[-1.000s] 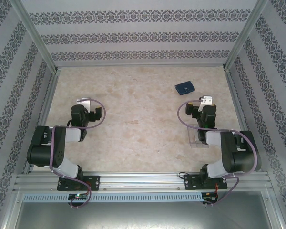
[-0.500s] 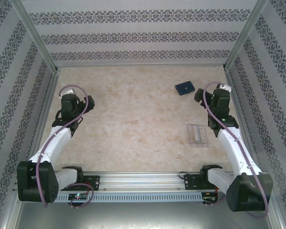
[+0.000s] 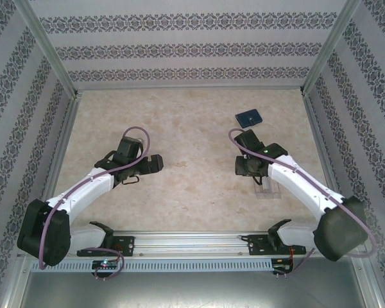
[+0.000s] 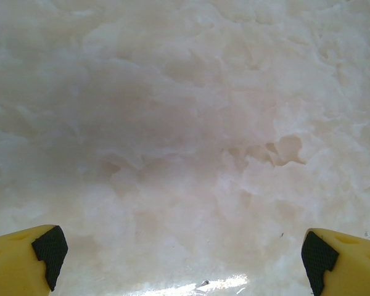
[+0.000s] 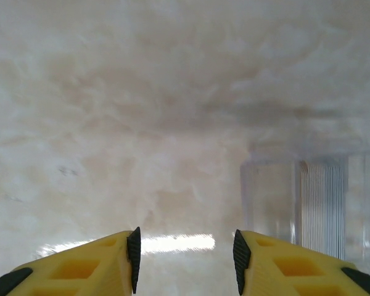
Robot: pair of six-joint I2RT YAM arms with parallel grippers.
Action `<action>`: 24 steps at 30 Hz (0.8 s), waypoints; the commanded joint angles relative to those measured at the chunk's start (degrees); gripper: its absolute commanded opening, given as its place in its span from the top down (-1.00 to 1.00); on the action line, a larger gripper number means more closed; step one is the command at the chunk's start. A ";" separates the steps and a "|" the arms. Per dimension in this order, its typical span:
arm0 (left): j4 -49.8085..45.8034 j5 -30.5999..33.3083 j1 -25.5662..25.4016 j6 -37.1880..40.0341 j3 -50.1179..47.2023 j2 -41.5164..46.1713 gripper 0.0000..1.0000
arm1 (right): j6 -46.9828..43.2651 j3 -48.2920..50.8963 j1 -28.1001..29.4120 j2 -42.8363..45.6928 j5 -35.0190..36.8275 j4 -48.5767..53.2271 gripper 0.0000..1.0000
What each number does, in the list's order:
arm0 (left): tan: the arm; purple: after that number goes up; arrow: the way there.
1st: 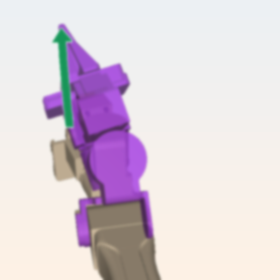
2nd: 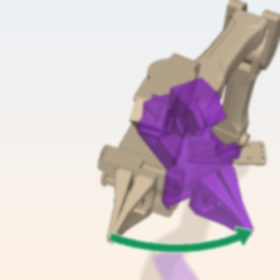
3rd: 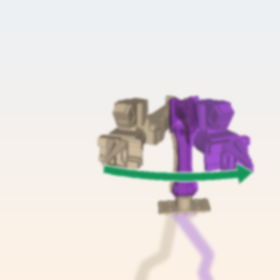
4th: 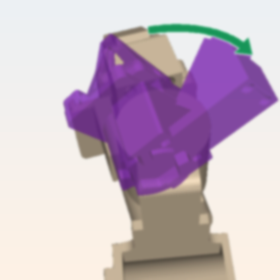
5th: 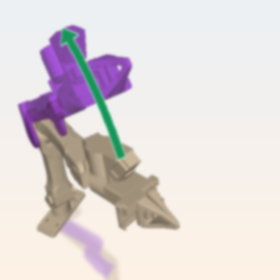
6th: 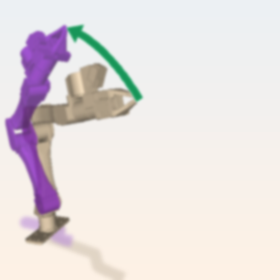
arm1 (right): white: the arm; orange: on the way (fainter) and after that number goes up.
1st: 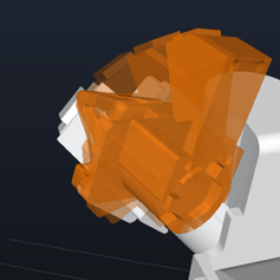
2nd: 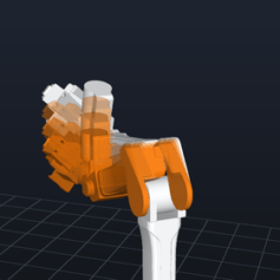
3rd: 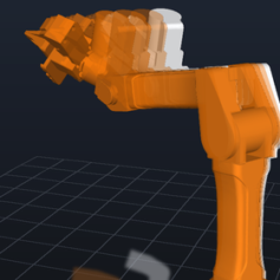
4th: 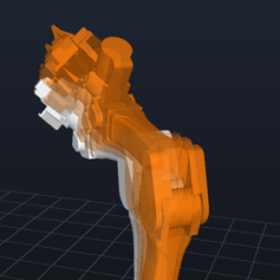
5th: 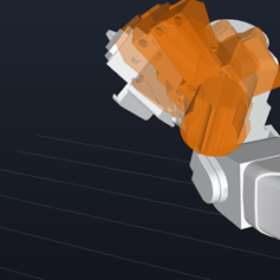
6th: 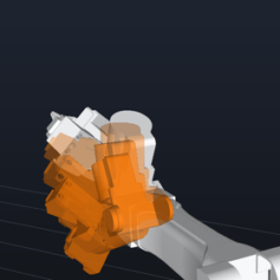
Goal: Put the credit cards into the card holder
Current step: Move the storage box to the center of the table.
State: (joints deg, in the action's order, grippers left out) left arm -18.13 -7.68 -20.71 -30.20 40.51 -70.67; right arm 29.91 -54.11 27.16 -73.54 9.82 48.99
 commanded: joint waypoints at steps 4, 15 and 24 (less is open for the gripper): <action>3.34 0.09 -1.40 2.24 -3.34 2.89 -0.99 | 1.23 1.61 0.26 -3.73 2.04 4.33 0.07; 5.80 1.32 -3.77 0.62 -4.10 5.46 -0.99 | 2.11 2.84 0.27 -5.22 5.48 2.74 0.17; 7.15 1.93 -4.87 -1.10 -6.14 6.03 -0.99 | 1.67 5.29 -0.98 -7.82 4.05 -0.99 0.22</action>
State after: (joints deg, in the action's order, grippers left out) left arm -12.51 -6.83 -24.71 -30.35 34.96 -65.80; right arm 31.27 -49.74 26.57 -80.05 13.87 49.25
